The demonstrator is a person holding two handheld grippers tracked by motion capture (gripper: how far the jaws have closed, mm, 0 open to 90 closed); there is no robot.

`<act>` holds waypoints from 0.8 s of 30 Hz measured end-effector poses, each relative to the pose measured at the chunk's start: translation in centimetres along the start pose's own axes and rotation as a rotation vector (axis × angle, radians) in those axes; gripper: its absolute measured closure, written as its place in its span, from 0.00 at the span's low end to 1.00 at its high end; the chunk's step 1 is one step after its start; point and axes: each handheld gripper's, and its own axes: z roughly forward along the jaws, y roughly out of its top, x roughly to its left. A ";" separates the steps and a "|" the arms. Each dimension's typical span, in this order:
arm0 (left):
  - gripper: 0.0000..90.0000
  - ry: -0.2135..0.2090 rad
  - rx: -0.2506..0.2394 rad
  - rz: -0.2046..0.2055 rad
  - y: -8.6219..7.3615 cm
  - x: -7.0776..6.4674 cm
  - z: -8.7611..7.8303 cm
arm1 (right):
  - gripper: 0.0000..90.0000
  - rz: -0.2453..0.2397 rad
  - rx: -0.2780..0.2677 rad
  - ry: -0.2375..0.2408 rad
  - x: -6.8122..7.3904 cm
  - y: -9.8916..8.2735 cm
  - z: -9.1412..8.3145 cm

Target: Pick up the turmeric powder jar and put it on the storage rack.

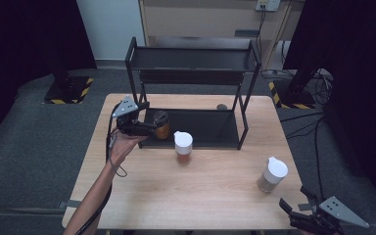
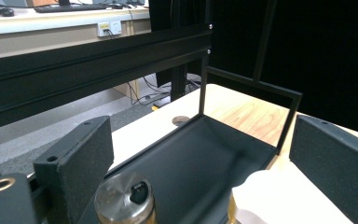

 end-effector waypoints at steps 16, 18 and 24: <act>0.05 -0.032 0.021 -0.004 0.0 -1.9 -5.9 | 0.07 -0.002 0.002 0.002 0.0 0.0 0.1; 0.05 -0.034 0.015 -0.008 -0.2 -2.2 -6.7 | 0.07 -0.003 0.003 0.002 0.0 0.1 0.1; 0.05 -0.025 0.004 0.008 -0.8 -3.4 -8.9 | 0.07 -0.004 0.005 0.003 0.0 0.1 0.1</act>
